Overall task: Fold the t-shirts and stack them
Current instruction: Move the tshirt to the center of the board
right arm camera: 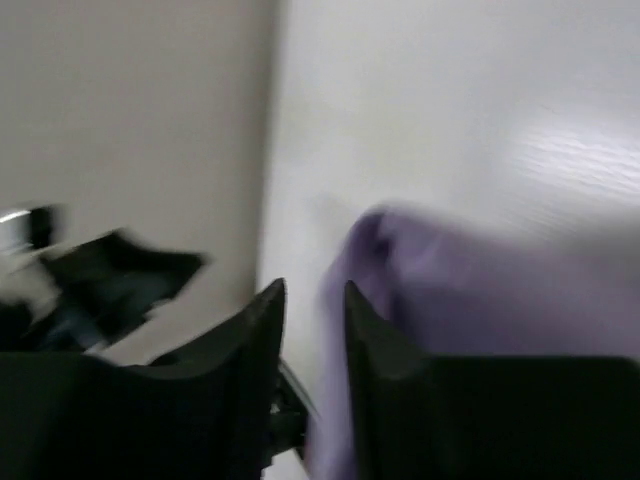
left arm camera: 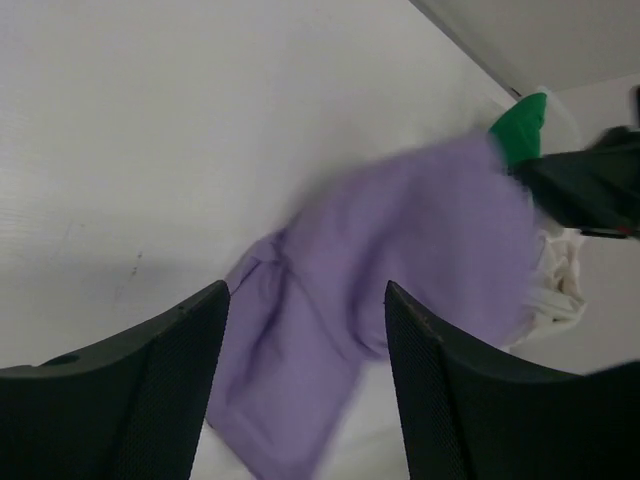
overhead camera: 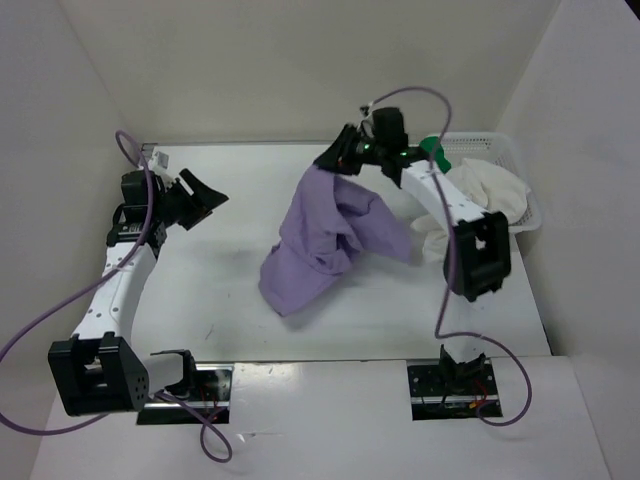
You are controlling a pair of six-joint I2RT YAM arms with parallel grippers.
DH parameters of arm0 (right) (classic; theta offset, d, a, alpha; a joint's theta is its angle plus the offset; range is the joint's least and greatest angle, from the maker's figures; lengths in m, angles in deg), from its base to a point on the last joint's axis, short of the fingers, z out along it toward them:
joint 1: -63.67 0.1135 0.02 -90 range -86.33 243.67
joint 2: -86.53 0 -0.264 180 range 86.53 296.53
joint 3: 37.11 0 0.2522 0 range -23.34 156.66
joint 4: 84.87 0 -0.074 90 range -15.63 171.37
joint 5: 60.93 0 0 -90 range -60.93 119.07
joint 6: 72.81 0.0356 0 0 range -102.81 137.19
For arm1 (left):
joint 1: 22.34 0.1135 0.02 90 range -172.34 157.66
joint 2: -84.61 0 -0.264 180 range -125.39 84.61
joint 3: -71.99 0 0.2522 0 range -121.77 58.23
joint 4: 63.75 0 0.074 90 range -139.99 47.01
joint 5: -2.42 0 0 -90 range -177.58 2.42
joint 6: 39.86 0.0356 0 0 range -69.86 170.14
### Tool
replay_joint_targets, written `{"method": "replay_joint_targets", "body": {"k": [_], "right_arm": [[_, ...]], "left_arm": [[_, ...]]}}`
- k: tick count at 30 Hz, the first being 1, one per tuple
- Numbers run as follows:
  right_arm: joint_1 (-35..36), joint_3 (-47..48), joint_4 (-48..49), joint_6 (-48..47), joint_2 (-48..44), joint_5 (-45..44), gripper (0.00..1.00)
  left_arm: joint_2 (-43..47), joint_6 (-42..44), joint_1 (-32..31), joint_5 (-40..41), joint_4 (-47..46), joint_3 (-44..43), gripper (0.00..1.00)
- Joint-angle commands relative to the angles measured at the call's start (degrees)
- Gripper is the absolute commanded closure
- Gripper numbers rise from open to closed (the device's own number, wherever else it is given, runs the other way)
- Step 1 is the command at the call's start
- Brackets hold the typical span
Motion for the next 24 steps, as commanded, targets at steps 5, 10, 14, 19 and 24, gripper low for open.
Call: {"method": "replay_joint_targets", "body": {"k": [5, 10, 14, 19, 24], "right_arm": [[2.5, 3.8, -9.4, -10.8, -1.9, -13.1, 0.4], [2.5, -17.7, -7.2, -12.0, -14.3, -20.4, 0.78], [2.5, -27.2, -5.2, -11.5, -15.4, -22.2, 0.93], [2.5, -33.3, -3.1, -11.5, -14.7, -27.0, 0.57], [2.5, -34.6, -3.1, -9.9, -10.1, -26.7, 0.56]], "left_arm": [[-1.9, 8.7, -11.4, 8.5, 3.6, -2.0, 0.35], [-3.8, 9.5, -24.6, 16.1, 4.8, 2.4, 0.46], [-5.0, 1.2, -28.8, 15.4, -0.5, 10.0, 0.5], [-4.4, -1.7, -28.8, 14.6, 0.2, 14.3, 0.43], [-4.4, -6.5, -28.8, 9.8, 1.0, 17.6, 0.36]]}}
